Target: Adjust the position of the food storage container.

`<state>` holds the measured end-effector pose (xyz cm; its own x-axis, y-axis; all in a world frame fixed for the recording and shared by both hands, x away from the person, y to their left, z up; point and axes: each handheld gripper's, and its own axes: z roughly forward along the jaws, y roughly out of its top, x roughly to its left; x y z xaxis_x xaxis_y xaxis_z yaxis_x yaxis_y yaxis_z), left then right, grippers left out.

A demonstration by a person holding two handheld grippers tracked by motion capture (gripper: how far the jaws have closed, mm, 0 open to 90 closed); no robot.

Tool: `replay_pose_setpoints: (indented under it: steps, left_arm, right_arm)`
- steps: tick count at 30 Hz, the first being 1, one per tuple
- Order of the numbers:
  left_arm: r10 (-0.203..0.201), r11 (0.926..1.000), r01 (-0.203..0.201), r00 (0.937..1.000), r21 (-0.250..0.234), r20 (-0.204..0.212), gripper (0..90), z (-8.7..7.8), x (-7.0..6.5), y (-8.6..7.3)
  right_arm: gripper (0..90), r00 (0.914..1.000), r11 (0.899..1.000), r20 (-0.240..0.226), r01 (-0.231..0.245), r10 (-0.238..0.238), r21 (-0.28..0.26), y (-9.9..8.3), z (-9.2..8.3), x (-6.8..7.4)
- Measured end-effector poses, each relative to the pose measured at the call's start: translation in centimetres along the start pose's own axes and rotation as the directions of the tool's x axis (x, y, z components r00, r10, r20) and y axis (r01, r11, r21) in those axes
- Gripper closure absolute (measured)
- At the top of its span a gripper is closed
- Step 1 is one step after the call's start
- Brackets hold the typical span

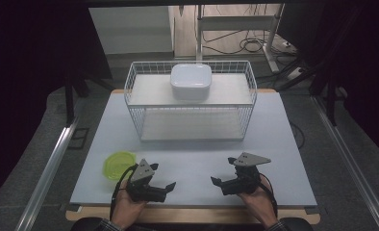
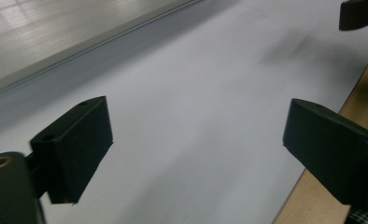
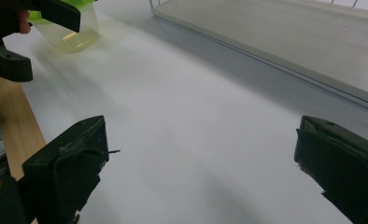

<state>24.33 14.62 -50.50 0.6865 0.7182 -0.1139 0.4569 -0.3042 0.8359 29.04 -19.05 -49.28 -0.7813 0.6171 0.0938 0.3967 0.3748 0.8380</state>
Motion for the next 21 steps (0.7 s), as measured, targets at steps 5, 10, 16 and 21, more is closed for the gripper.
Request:
replay_pose_setpoints:
  steps: [5,10,16,21]
  left_arm:
    - [-0.007,0.9995,0.006,0.9999,0.029,0.016,5.6,-0.3,0.5,0.5]
    - [0.011,0.9999,-0.011,0.9999,-0.002,-0.002,16.6,-1.2,1.0,1.0]
    - [-0.023,0.9994,0.021,0.9974,-0.026,-0.069,50.6,-2.4,2.6,1.2]
    - [-0.06,0.9979,0.056,0.9875,-0.033,-0.146,75.5,-3.8,3.9,1.2]
  right_arm:
    - [3.2,0.9998,1.0,-0.015,0.009,-0.009,0.008,-0.1,0.5,0.2]
    - [3.7,0.9997,1.0,-0.014,0.021,-0.02,0.019,-0.2,0.7,0.2]
    - [4.3,0.9999,0.999,-0.012,0.011,-0.01,0.031,-0.3,0.9,0.2]
    - [4.8,0.9999,0.999,-0.01,0.011,-0.011,0.045,-0.4,1.0,0.2]
